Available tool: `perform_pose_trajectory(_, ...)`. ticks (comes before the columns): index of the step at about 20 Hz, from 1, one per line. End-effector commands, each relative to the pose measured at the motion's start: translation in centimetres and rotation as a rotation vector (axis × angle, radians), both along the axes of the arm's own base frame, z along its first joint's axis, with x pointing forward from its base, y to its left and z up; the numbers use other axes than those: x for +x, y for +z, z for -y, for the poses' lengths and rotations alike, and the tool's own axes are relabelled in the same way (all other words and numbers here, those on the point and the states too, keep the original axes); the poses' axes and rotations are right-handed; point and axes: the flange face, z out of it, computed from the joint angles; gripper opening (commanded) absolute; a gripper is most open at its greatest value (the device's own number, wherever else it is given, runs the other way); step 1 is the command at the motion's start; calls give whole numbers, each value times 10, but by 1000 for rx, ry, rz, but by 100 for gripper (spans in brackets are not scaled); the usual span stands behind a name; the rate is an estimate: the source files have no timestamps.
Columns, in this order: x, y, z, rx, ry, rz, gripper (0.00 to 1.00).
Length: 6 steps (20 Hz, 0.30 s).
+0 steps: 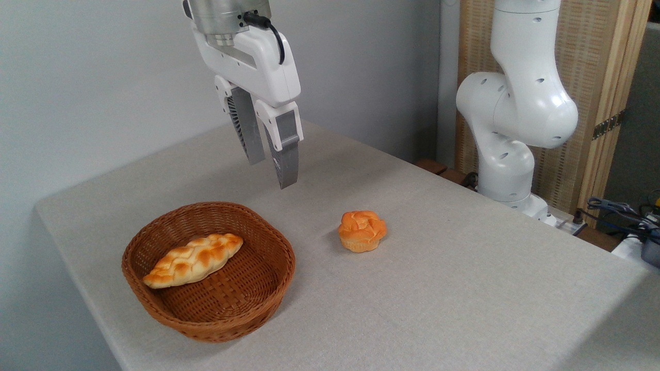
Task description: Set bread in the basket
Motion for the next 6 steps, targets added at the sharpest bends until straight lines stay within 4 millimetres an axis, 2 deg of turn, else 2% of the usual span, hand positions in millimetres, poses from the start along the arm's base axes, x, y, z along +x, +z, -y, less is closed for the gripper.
perform_pose_trajectory(1,1,5,-4,-16,-2,-16,100)
perform_pose_trajectory(6,1,5,-5,-16,4,-16,100)
